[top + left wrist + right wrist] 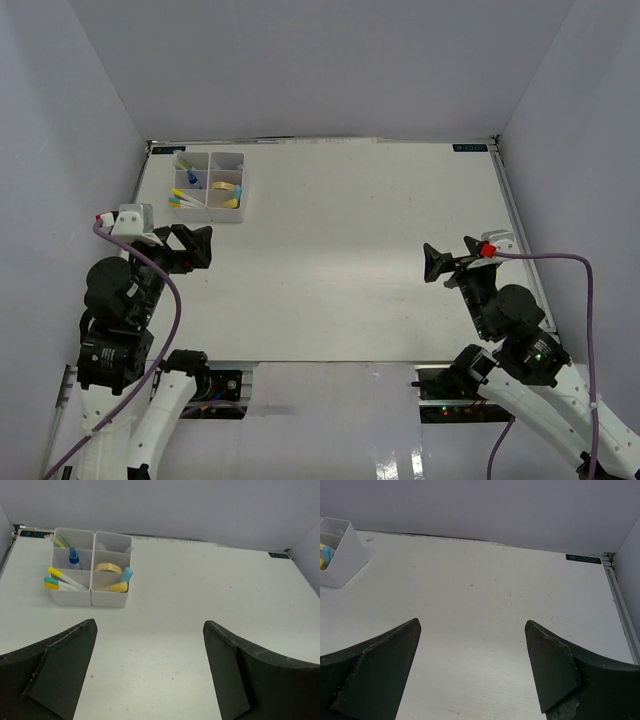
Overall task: Sort the stationery into containers
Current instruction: Reset both arms
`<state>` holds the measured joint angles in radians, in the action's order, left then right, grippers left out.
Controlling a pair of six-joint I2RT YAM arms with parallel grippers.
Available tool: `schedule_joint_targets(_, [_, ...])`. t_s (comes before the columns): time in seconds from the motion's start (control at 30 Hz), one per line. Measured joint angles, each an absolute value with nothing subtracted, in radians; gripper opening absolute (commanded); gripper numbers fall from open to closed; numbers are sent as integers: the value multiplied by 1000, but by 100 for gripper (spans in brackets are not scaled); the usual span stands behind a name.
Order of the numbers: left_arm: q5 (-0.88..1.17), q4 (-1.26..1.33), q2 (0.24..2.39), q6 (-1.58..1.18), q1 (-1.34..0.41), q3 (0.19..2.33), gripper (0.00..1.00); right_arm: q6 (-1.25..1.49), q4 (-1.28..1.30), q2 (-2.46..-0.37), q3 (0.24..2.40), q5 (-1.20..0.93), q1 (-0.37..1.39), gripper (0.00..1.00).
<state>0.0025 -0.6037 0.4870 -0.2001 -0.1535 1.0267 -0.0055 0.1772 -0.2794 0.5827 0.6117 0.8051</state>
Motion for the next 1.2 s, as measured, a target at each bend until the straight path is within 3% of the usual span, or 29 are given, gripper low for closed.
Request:
schedule_joint_targets(0.77, [-97,-527,279,-279,-205,586,98,-12,180,-207,492,638,805,90])
schedule_joint_targets(1.2, [-97,-459,284,-316,-208,549,98,-12,179,-222,492,645,805,90])
